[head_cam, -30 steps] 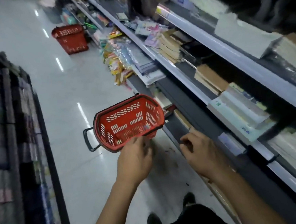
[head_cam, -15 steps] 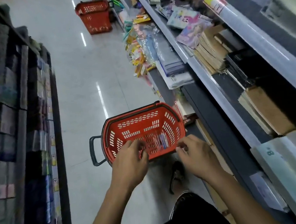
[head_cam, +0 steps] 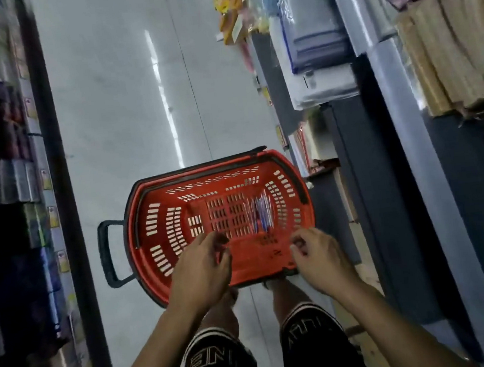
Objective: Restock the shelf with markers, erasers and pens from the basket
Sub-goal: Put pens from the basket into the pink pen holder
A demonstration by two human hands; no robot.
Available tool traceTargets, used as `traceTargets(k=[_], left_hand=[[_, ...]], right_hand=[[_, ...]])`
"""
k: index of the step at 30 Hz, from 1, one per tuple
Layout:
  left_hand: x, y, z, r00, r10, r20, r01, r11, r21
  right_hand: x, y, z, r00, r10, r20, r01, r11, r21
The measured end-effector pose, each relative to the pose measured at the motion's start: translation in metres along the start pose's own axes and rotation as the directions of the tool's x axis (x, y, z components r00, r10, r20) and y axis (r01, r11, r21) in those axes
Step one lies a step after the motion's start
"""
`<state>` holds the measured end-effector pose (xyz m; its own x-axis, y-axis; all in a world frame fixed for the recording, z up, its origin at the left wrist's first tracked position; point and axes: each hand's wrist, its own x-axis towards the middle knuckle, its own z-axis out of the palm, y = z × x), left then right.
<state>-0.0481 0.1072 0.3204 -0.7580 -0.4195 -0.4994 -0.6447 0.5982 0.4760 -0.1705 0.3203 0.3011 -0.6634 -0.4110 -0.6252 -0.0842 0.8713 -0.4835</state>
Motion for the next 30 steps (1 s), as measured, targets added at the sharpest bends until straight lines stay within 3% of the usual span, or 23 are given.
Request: traceTargets(k=[9, 18, 24, 30], left_hand=[[0.112, -0.095, 0.109, 0.971, -0.101, 0.215, 0.120, 0.990, -0.075], [0.189, -0.146, 0.193, 0.925, -0.244, 0.292, 0.304, 0.935, -0.182], [0.214, -0.161, 0.221, 0.901, -0.292, 0.320, 0.369, 0.904, -0.215], [0.225, -0.170, 0.242, 0.878, -0.347, 0.331, 0.441, 0.855, -0.274]], right_hand=[[0.123, 0.028, 0.126, 0.994, 0.074, 0.082, -0.078, 0.995, 0.054], [0.225, 0.071, 0.219, 0.932, 0.310, 0.188, -0.326, 0.943, 0.060], [0.258, 0.085, 0.249, 0.915, 0.397, 0.076, -0.401, 0.914, 0.062], [0.280, 0.081, 0.270, 0.937, 0.343, -0.066, -0.341, 0.939, 0.041]])
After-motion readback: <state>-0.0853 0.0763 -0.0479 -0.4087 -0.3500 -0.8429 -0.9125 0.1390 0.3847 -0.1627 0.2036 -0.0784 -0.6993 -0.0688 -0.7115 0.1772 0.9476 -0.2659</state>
